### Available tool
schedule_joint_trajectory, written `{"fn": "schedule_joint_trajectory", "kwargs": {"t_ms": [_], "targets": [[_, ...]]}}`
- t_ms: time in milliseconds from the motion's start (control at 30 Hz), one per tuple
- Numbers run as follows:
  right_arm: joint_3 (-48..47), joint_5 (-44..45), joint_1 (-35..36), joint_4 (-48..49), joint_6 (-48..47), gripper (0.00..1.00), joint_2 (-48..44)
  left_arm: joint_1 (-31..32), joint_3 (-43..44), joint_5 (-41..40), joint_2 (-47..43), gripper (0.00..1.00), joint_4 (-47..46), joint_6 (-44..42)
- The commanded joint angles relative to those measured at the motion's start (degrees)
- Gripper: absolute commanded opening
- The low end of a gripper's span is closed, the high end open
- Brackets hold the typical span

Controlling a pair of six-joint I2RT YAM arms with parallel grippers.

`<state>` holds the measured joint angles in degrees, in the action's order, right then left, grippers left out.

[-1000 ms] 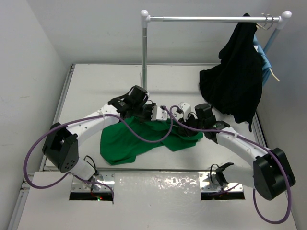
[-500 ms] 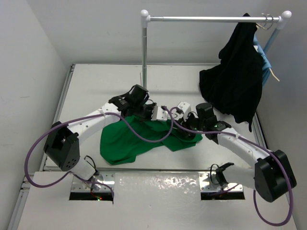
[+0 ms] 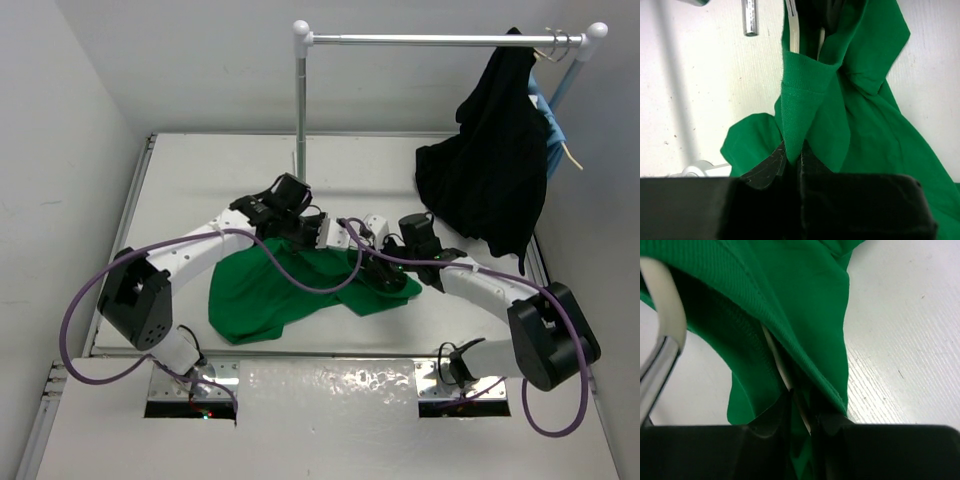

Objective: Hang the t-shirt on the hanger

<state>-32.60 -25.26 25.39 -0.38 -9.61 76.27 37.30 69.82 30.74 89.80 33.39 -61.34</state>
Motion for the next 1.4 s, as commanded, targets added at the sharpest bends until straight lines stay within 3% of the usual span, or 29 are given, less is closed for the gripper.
{"fn": "schedule_joint_trajectory", "kwargs": {"t_ms": [0, 133, 367, 500, 567, 733, 800, 1000, 1033, 1100, 1133, 1367], "targets": [[-0.3, -2.1, 0.4, 5.7, 0.8, 0.14, 0.3, -1.6, 3.7, 5.5, -0.8, 0.00, -1.6, -0.3], [0.8, -2.6, 0.4, 5.3, 1.1, 0.00, 0.1, -2.7, 4.7, 6.9, -0.2, 0.00, -1.3, 0.0], [3.2, -3.6, 0.3, 6.0, 1.4, 0.00, -3.1, -3.1, 5.1, 9.6, 1.1, 0.00, -0.3, -2.0], [0.7, -2.7, 0.4, 3.9, 1.1, 0.40, -0.4, -3.2, 7.2, 14.7, 1.8, 0.00, 3.0, -3.3], [-0.1, -1.5, 0.4, 3.8, 0.9, 0.41, 2.0, -3.1, 7.8, 14.5, 1.7, 0.00, 3.1, -3.1], [0.6, 0.6, 0.4, 6.6, 2.0, 0.06, 3.3, -3.3, 7.3, 13.6, 1.4, 0.00, 3.2, -3.2], [2.0, 0.6, 0.4, 8.1, 2.7, 0.00, 2.6, -3.7, 7.2, 15.0, 1.3, 0.00, 2.9, -3.0], [4.7, -2.2, 0.4, 8.2, 3.3, 0.00, -0.9, -4.3, 7.2, 11.5, 2.8, 0.00, -0.4, 0.4], [4.9, -2.8, 0.4, 7.7, 3.5, 0.00, -1.4, -4.3, 7.4, 10.4, 3.4, 0.09, -0.5, 0.9], [5.5, -3.3, 0.3, 7.2, 3.9, 0.00, -2.6, -4.3, 7.9, 8.1, 5.0, 0.16, -0.7, 1.3], [5.8, -3.3, 0.4, 7.2, 4.4, 0.00, -3.0, -4.4, 8.4, 7.5, 5.6, 0.24, -1.0, 3.1], [6.7, -2.3, 0.4, 7.4, 5.4, 0.00, -3.1, -8.2, 9.6, 8.7, 6.5, 0.45, -3.4, 7.8]]}}
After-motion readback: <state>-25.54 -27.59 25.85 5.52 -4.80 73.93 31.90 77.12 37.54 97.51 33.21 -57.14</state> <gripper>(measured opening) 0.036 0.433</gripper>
